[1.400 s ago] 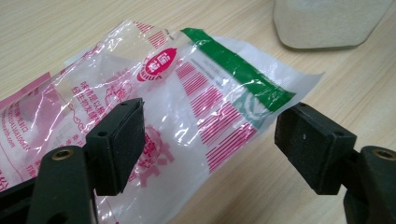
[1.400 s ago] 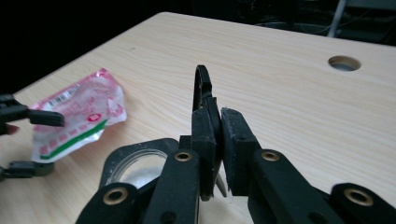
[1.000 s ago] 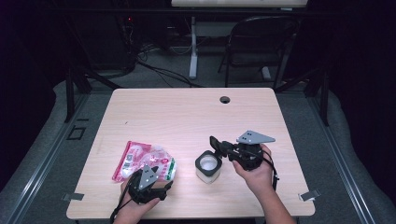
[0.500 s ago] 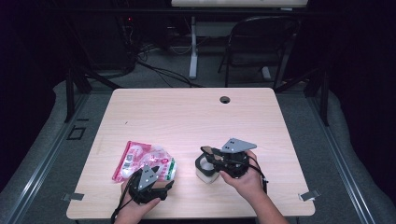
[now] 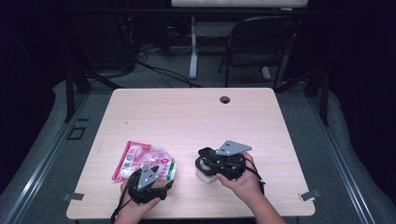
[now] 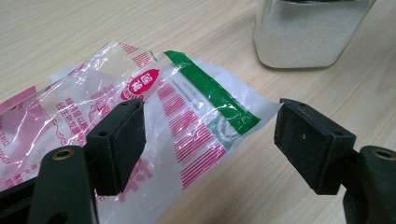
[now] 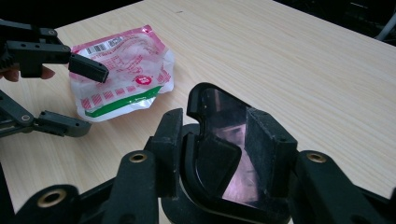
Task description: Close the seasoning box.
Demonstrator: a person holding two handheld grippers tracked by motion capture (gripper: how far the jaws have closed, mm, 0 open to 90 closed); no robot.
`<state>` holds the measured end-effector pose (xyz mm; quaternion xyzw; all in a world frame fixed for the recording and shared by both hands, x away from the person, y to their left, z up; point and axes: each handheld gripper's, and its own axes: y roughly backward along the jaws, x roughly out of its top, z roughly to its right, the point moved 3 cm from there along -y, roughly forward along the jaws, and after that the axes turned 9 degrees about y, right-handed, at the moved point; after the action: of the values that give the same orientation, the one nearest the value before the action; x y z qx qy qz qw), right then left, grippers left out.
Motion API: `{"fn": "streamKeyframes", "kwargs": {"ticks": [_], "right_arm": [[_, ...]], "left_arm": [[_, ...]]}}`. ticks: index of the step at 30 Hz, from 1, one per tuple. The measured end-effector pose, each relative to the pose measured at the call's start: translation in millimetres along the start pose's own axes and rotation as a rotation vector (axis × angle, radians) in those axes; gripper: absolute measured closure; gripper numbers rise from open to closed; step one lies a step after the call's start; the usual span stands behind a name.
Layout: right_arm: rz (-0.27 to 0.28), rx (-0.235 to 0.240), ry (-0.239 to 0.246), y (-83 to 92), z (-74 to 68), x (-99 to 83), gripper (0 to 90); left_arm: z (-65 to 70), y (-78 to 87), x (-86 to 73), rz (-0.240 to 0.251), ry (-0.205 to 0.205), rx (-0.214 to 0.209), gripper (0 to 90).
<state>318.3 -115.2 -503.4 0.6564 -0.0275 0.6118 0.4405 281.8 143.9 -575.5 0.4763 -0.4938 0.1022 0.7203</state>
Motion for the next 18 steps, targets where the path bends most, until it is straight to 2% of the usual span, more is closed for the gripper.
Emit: {"fn": "streamKeyframes", "kwargs": {"ticks": [5,6,7,11,18], "right_arm": [[0.011,0.011,-0.005,-0.9,-2.5,1.1,52.6],[0.042,0.038,-0.011,-2.8,-3.2,1.4,51.9],[0.012,0.015,-0.006,-1.4,-3.3,1.4,51.2],[0.020,0.034,-0.021,-3.0,-4.5,1.6,47.7],[0.028,0.030,-0.034,-1.7,-2.3,1.6,47.7]], "left_arm": [[0.9,0.4,0.1,0.001,0.002,-0.002,24.9],[0.8,0.3,0.1,0.006,0.004,-0.002,24.8],[0.6,0.7,0.1,0.006,0.006,-0.004,24.8],[1.2,1.8,0.0,0.018,0.007,-0.001,25.0],[2.0,1.1,0.5,0.015,0.011,-0.006,25.1]]}}
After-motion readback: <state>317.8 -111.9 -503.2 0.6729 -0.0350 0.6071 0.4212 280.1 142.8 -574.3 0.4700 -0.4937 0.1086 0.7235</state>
